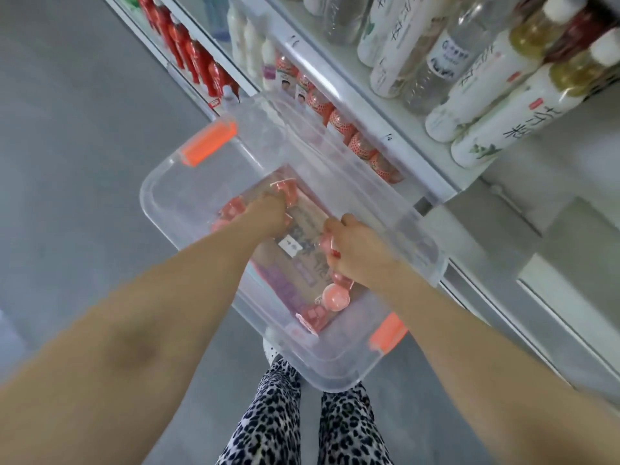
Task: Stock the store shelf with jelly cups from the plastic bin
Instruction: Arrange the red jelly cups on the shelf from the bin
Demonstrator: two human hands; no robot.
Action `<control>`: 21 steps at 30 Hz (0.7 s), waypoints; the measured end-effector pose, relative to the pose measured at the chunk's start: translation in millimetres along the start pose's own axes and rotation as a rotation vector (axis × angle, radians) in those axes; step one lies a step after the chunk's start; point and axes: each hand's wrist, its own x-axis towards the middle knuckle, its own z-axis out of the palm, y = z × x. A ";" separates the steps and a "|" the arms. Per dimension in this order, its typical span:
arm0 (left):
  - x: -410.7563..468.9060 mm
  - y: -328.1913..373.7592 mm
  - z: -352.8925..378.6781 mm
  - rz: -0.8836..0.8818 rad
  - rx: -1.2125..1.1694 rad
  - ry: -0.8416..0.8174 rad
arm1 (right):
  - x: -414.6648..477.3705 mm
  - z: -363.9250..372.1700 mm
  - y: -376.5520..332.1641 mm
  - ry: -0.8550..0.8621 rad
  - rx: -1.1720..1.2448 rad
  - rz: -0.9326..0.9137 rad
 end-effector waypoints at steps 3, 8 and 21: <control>-20.7 12.0 -20.9 0.090 -0.148 0.075 | -14.7 -13.9 0.2 0.103 0.065 0.015; -83.9 23.2 -36.6 0.250 -0.466 0.198 | -58.0 -38.5 -1.8 0.293 0.157 0.038; -206.7 161.2 -9.9 0.611 -0.421 0.254 | -239.0 -71.9 54.4 0.626 0.299 0.257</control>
